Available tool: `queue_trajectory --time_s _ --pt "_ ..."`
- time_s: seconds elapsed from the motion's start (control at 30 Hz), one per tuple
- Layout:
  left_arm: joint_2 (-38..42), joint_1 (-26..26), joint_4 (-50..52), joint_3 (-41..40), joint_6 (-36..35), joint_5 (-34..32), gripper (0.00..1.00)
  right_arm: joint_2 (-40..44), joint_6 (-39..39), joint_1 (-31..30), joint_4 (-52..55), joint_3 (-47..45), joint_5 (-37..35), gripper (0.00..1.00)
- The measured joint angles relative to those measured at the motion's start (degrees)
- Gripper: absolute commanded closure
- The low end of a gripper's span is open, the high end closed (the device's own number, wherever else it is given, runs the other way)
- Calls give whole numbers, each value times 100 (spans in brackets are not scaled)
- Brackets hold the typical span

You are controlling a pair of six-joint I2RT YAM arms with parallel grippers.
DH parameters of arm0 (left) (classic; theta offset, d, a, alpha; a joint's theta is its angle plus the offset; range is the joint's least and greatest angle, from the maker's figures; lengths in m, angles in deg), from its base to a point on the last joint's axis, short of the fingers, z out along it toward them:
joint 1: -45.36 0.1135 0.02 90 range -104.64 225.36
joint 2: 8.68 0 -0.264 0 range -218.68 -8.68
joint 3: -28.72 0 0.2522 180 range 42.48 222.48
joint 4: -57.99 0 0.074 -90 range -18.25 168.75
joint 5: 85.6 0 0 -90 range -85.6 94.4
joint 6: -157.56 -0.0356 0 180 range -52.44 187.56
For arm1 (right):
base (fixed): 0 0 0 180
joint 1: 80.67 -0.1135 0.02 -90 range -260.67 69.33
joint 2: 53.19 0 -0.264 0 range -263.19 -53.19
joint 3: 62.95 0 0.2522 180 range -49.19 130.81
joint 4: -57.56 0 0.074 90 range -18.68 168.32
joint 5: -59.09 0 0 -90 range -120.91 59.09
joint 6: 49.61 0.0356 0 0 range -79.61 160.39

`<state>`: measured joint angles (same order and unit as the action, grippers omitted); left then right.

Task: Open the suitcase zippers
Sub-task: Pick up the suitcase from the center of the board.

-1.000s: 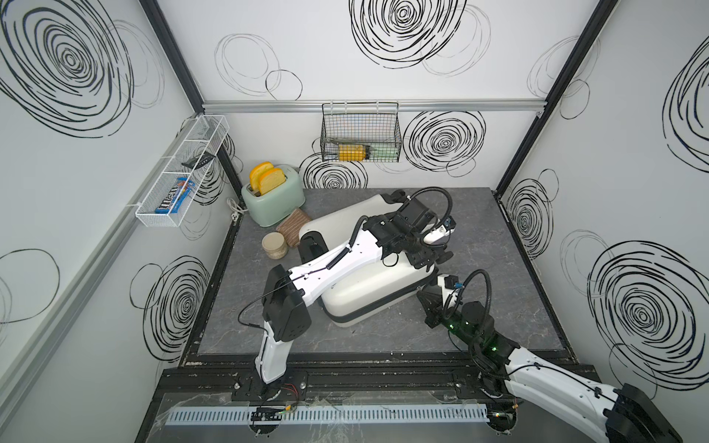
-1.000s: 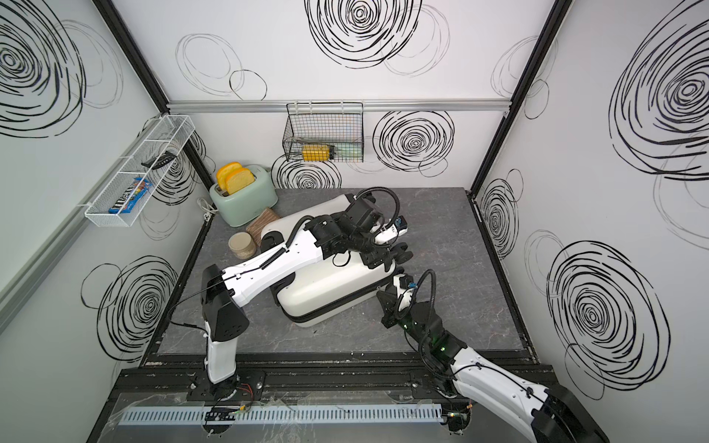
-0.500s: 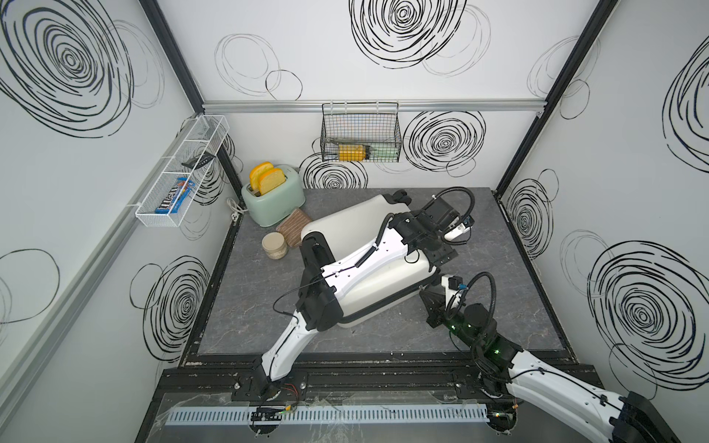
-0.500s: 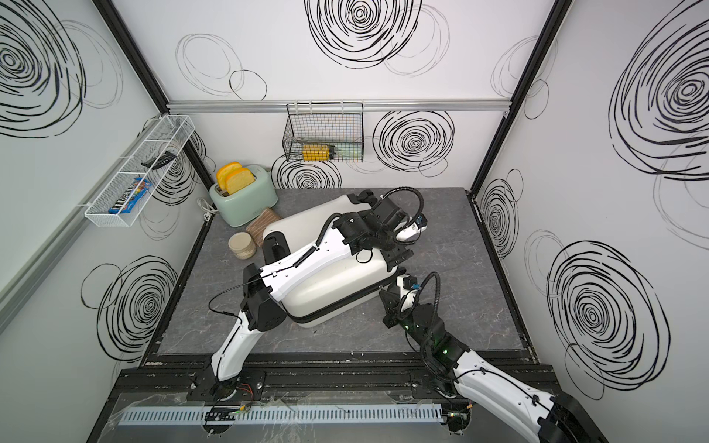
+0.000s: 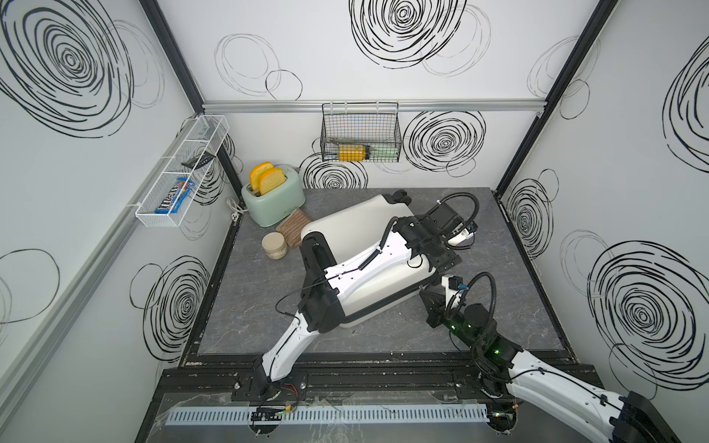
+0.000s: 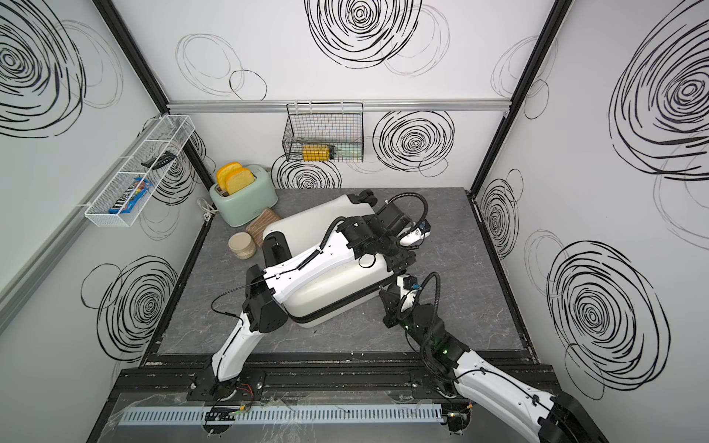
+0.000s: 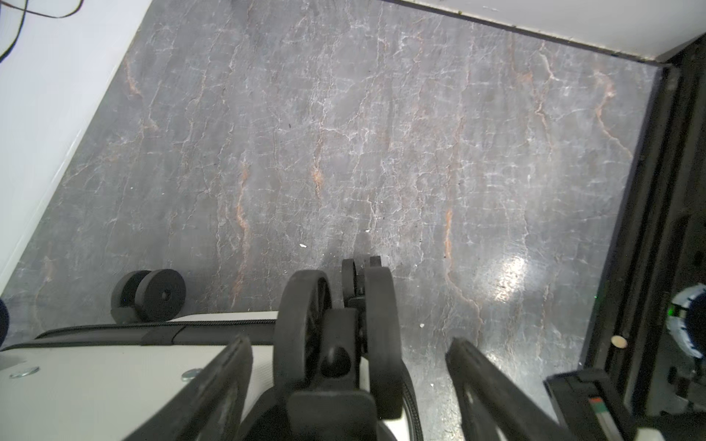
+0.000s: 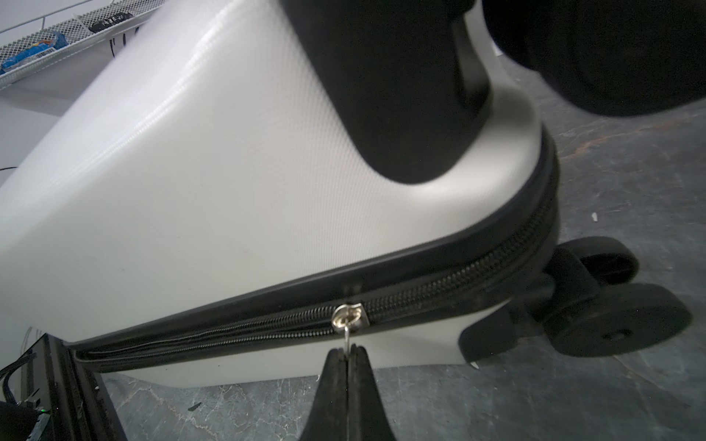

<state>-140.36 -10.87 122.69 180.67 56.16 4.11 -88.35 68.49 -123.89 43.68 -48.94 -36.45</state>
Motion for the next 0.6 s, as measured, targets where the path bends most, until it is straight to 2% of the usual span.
queue_trajectory --time_s 0.17,0.37,0.6 --pt "-138 -81 -96 33 -109 -227 33 48 -2 0 46 0 -33 100" --pt "-142 -70 -63 37 -326 -229 61 160 0 -7 175 0 -107 100" --pt "-105 -42 -44 26 -326 24 77 358 -4 0 376 0 -188 100"
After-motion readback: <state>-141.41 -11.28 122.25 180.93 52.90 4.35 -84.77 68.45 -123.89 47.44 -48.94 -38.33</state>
